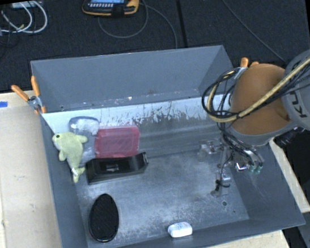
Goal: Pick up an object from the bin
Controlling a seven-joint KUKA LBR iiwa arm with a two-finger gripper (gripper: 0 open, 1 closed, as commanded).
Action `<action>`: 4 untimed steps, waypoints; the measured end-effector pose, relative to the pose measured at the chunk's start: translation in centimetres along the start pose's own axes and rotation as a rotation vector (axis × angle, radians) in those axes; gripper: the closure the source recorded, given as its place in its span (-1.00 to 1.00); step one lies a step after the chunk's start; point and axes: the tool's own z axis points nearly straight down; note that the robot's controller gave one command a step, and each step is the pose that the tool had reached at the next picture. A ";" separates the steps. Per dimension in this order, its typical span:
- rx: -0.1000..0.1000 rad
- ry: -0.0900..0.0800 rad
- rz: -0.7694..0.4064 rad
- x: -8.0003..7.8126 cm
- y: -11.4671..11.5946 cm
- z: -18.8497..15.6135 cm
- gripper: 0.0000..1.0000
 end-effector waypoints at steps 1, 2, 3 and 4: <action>0.000 -0.006 -0.001 -0.1 0.0 -0.4 -1.00; -0.001 0.000 -0.081 1.3 -0.4 -4.4 -1.00; 0.001 -0.011 -0.107 4.6 2.2 -6.2 -1.00; 0.000 -0.007 -0.180 5.3 3.6 -0.7 -1.00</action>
Offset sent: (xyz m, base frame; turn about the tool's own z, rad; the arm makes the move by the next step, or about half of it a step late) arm -0.0567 -0.0185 0.1914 -0.3386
